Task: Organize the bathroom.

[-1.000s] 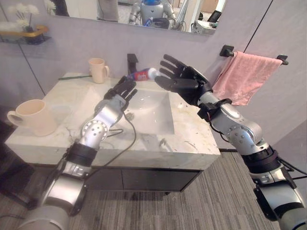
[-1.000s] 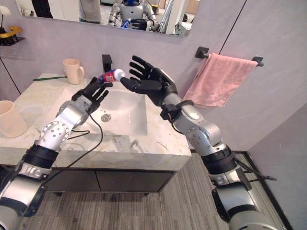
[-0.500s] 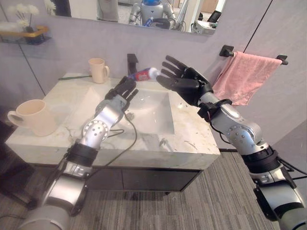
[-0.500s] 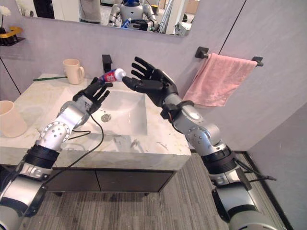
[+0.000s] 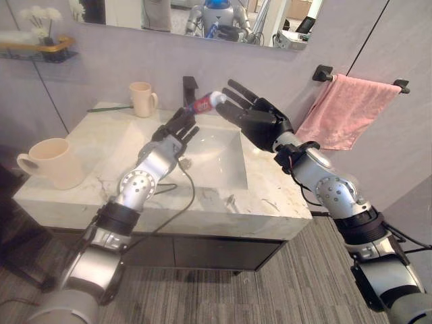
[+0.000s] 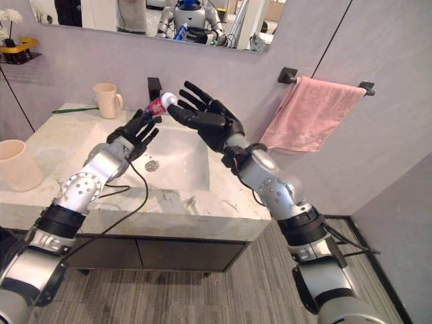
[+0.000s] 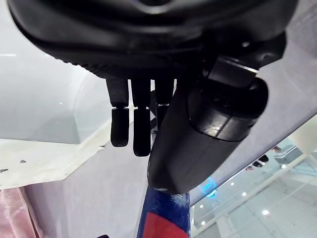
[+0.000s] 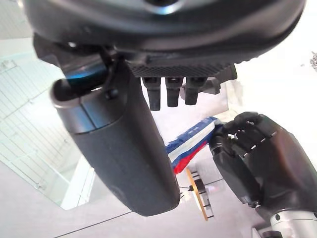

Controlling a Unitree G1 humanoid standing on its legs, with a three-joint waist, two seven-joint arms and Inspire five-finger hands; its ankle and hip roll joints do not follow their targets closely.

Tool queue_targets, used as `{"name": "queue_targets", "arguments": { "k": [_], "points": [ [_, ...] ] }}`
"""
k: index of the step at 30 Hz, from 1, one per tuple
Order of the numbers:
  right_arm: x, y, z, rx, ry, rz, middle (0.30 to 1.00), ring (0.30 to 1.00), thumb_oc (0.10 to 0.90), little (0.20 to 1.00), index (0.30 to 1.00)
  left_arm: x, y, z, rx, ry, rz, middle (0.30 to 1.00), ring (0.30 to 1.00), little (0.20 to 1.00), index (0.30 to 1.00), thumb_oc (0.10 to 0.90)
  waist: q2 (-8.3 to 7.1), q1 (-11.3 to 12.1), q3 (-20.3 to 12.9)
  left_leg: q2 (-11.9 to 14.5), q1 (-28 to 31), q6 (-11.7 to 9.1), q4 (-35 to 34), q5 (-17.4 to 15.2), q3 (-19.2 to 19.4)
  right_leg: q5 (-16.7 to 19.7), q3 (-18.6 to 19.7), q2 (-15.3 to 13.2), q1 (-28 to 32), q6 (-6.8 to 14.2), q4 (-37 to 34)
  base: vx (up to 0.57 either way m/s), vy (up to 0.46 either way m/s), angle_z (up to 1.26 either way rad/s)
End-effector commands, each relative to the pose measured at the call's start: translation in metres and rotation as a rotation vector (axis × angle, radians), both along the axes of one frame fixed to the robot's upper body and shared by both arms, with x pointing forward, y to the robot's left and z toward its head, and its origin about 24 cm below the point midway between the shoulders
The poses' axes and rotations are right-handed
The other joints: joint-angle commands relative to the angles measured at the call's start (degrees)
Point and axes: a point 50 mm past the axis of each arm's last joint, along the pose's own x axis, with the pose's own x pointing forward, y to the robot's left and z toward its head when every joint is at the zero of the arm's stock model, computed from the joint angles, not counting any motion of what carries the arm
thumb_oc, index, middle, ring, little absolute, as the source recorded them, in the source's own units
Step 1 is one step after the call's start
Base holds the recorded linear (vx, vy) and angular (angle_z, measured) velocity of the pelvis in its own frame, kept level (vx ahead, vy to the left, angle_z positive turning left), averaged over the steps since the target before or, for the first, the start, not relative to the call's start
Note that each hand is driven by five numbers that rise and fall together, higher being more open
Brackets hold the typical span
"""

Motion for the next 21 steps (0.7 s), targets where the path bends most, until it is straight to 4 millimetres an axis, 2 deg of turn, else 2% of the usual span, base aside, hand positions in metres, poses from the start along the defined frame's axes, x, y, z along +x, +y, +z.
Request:
{"name": "queue_targets", "arguments": {
  "k": [1, 11, 21],
  "points": [
    [-0.0055, -0.0021, 0.0546, 0.174, -0.228, 0.012, 0.9, 0.9, 0.8, 0.9, 0.9, -0.0026, -0.0295, 0.0621, 0.002, -0.279, -0.137, 0.3, 0.3, 0.3, 0.3, 0.4, 1.58, 1.1, -6.5, 4.7, 0.6, -1.2, 0.1, -1.3, 5.0, -4.9, -1.5, -0.8, -1.5, 5.4, 5.1, 0.0, 0.0, 0.0],
    [-0.0082, -0.0023, 0.0573, 0.175, -0.247, 0.038, 0.9, 0.9, 0.8, 0.9, 0.9, -0.0006, -0.0322, 0.0626, 0.004, -0.269, -0.116, 0.3, 0.3, 0.3, 0.3, 0.4, 1.29, 0.5, -6.4, 4.9, 0.5, -1.3, 0.1, -1.2, 5.2, -4.9, -1.2, -0.6, -1.8, 5.4, 5.2, 0.0, 0.0, 0.0],
    [-0.0122, -0.0026, 0.056, 0.104, -0.285, 0.049, 0.9, 0.9, 0.8, 0.9, 0.9, -0.0005, -0.033, 0.0626, 0.013, -0.267, -0.103, 0.3, 0.3, 0.3, 0.3, 0.4, 1.03, 0.2, -6.2, 5.2, 0.3, -1.4, 0.3, -1.0, 5.1, -5.0, -1.0, -0.5, -1.8, 5.2, 5.5, 0.0, 0.0, 0.0]
  ]
}}
